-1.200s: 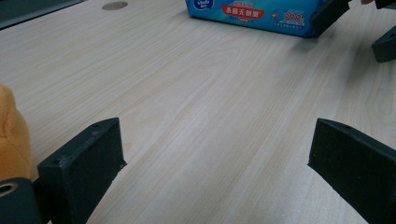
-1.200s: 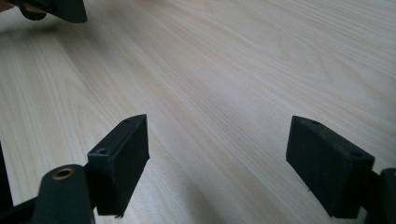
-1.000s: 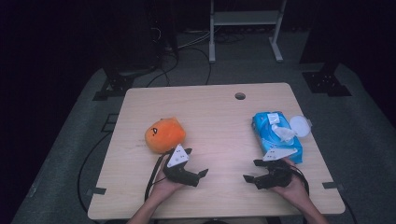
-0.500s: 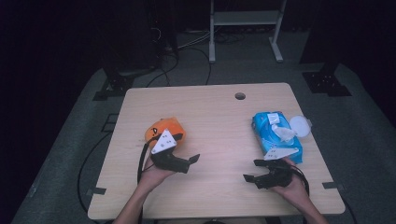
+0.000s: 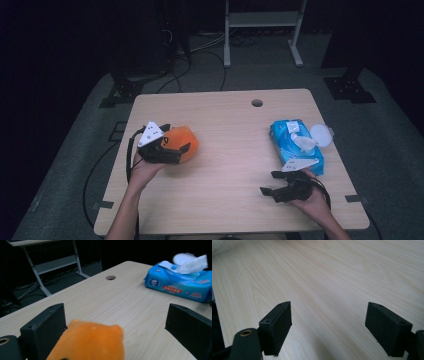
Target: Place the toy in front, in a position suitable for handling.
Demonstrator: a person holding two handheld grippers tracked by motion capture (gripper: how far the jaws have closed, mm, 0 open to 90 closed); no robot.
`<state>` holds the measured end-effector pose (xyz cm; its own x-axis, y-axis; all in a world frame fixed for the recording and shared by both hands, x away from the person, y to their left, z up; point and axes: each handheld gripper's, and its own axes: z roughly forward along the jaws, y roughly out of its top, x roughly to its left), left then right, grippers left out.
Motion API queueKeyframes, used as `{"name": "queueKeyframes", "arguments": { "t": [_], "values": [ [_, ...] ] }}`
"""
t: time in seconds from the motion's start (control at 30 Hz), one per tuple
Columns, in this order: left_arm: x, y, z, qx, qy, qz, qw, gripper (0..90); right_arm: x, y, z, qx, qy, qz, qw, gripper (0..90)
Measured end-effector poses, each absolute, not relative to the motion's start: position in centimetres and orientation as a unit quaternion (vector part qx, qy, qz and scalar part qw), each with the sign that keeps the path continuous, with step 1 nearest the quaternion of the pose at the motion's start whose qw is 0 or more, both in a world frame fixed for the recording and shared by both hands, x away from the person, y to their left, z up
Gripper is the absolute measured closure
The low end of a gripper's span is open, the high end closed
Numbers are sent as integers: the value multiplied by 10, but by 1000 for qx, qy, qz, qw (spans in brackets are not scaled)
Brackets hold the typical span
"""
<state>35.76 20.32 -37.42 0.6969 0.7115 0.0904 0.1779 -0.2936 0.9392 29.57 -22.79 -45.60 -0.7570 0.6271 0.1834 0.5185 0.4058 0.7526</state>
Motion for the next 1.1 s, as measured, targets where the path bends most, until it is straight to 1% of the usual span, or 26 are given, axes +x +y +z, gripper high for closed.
{"name": "queueKeyframes", "arguments": {
  "t": [0.2,0.27,0.33,0.43,0.47,0.53,0.83,1.1],
  "values": [
    [370,220,-390,761,320,258,502,55,293,-225,-454,332,837,431,61,206],
    [375,226,-395,765,331,255,490,56,292,-225,-454,331,837,431,61,206],
    [379,231,-399,761,343,247,492,56,292,-225,-454,331,836,433,58,206],
    [379,231,-404,754,346,256,497,55,293,-225,-454,331,838,431,55,207],
    [382,230,-408,759,351,256,485,55,293,-225,-454,330,838,431,55,209],
    [383,230,-411,760,354,257,480,55,292,-224,-454,327,839,432,53,209],
    [393,229,-429,771,375,224,464,56,292,-222,-455,321,844,428,48,210],
    [394,227,-437,776,377,218,457,48,292,-223,-455,321,843,429,47,215]
  ]
}}
